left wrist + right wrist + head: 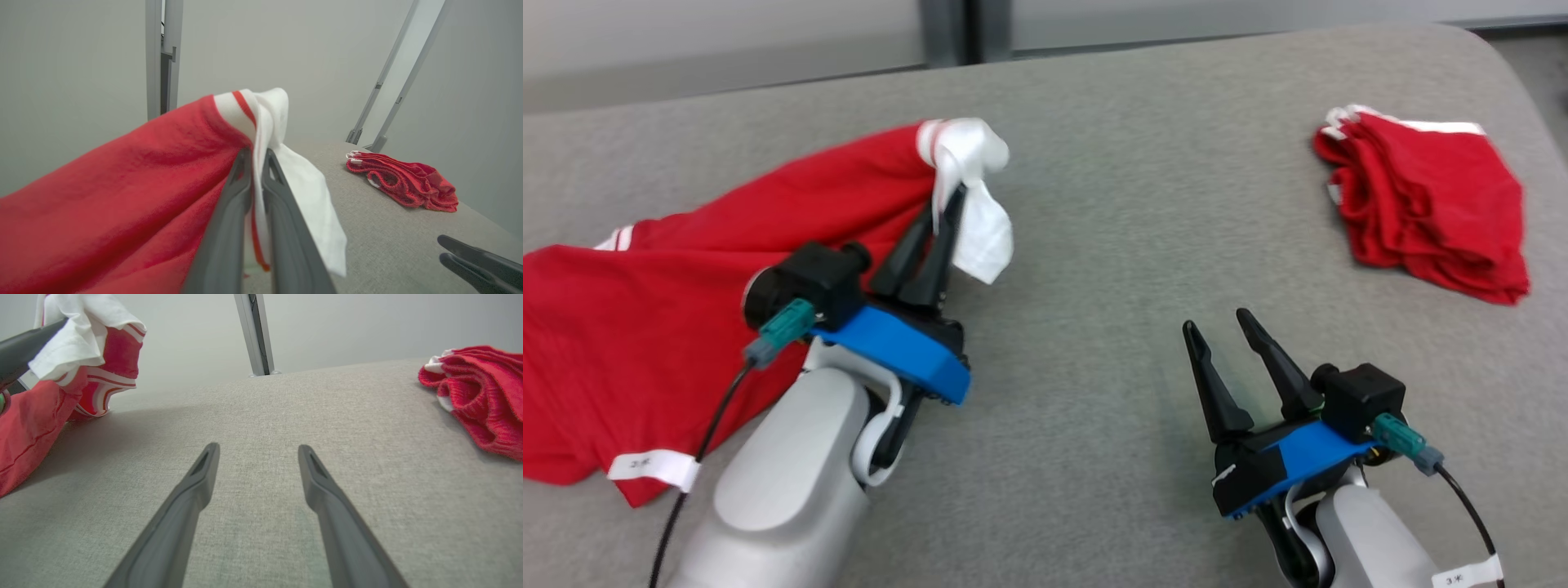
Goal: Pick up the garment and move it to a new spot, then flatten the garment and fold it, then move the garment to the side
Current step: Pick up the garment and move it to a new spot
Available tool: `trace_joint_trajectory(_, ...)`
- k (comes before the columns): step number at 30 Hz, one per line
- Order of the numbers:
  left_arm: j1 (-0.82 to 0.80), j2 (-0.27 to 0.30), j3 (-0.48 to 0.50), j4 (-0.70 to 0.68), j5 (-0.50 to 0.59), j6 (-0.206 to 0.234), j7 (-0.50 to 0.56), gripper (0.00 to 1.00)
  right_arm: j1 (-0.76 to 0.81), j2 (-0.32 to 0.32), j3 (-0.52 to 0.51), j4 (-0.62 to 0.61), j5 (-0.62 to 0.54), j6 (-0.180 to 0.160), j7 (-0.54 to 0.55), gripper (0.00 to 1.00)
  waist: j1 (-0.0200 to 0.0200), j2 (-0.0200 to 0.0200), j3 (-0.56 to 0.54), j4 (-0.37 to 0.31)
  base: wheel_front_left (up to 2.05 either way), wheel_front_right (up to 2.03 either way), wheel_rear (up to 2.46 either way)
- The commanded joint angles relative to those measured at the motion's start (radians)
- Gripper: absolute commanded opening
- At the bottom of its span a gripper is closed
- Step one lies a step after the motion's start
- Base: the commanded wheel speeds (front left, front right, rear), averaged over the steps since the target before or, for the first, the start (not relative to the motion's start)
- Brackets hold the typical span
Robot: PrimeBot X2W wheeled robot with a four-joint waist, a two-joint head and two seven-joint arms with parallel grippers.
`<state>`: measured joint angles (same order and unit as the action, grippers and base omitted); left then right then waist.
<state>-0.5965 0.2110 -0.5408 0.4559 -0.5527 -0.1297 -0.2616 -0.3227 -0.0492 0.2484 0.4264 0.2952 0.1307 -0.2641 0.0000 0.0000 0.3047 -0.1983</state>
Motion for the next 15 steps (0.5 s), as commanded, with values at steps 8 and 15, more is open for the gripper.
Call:
trace_joint_trajectory(8,-0.049,-0.045,-0.146,0.054,-0.009,-0.002,-0.005,0.00,0.021,-0.002,0.019,-0.028,0.039,0.000,0.000,1.00,0.0000,0.0000,0.001,-0.150,0.00,0.00,0.00)
trace_joint_trajectory(15,-0.069,-0.068,-0.227,0.071,0.001,-0.002,-0.005,0.00,0.013,-0.002,0.041,-0.044,0.067,0.000,0.000,1.00,0.0000,0.0000,0.021,-0.215,0.00,0.00,0.00)
